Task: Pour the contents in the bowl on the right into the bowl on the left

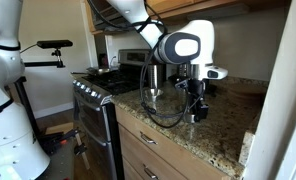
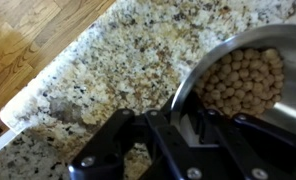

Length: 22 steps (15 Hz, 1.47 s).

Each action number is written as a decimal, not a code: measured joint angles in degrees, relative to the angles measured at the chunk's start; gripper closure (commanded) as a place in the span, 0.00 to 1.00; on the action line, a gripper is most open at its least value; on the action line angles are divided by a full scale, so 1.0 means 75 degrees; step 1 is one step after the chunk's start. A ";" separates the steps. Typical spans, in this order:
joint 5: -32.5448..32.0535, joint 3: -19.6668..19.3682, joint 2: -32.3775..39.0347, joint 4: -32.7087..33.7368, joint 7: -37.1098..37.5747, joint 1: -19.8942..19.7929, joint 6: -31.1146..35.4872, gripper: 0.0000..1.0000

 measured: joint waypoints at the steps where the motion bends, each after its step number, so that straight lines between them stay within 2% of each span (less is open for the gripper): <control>1: 0.0036 0.0003 -0.0008 0.0063 -0.0033 0.0003 -0.0002 0.92; 8: 0.0045 0.0123 -0.0005 0.0124 -0.0417 0.0062 -0.0011 0.91; 15: 0.0045 0.0417 -0.0023 0.0123 -0.0897 0.0377 -0.0017 0.91; 22: 0.0019 0.0500 -0.0065 0.0121 -0.1232 0.0594 -0.0024 0.91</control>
